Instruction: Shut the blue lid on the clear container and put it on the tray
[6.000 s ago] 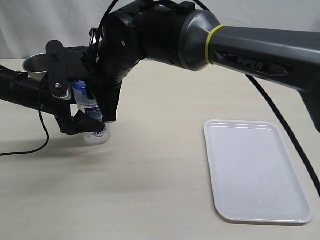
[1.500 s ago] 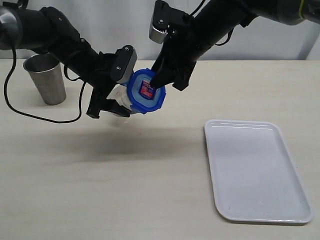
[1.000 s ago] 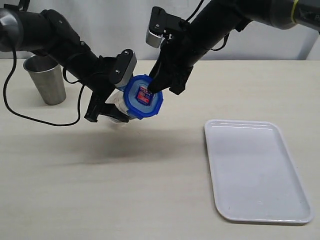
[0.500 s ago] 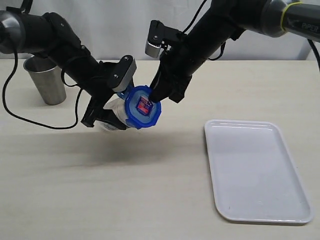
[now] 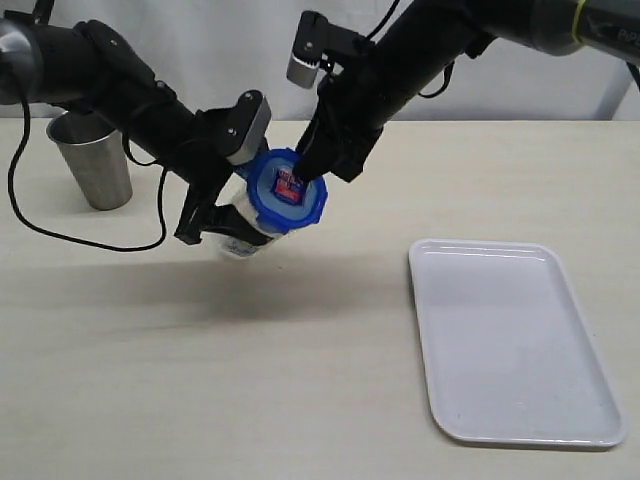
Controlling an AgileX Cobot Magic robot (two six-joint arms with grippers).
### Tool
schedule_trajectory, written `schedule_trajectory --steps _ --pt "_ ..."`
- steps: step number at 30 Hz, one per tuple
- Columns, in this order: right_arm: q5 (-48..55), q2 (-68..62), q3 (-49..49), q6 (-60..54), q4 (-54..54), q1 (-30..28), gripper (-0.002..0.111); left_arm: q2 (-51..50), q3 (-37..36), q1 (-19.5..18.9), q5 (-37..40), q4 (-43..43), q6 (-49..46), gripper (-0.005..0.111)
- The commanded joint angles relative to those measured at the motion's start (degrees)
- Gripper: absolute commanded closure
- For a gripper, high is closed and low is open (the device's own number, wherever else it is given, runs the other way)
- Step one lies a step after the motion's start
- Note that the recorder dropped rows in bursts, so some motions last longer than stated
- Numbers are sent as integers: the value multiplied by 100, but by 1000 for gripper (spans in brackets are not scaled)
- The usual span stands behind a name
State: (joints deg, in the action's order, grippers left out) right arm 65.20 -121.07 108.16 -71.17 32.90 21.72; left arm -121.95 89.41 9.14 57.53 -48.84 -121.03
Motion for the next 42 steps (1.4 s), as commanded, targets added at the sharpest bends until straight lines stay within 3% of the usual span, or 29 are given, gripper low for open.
schedule_trajectory --steps 1,9,15,19,23,42 --pt "-3 108 181 369 94 40 60 230 139 -152 272 -1636 -137 107" --pt "-271 407 377 855 -203 12 58 -332 129 -649 739 -2793 -137 107" --pt "-555 623 377 855 -103 12 62 -818 129 -711 809 -3264 -137 107" --pt "-580 531 341 847 237 35 79 -1010 129 -711 966 -3412 -137 107" --pt "-697 234 341 875 200 44 104 -1096 129 -711 968 -3428 -137 107" --pt "-785 -368 341 1209 -57 44 104 -1240 129 -711 612 -3287 -137 106"
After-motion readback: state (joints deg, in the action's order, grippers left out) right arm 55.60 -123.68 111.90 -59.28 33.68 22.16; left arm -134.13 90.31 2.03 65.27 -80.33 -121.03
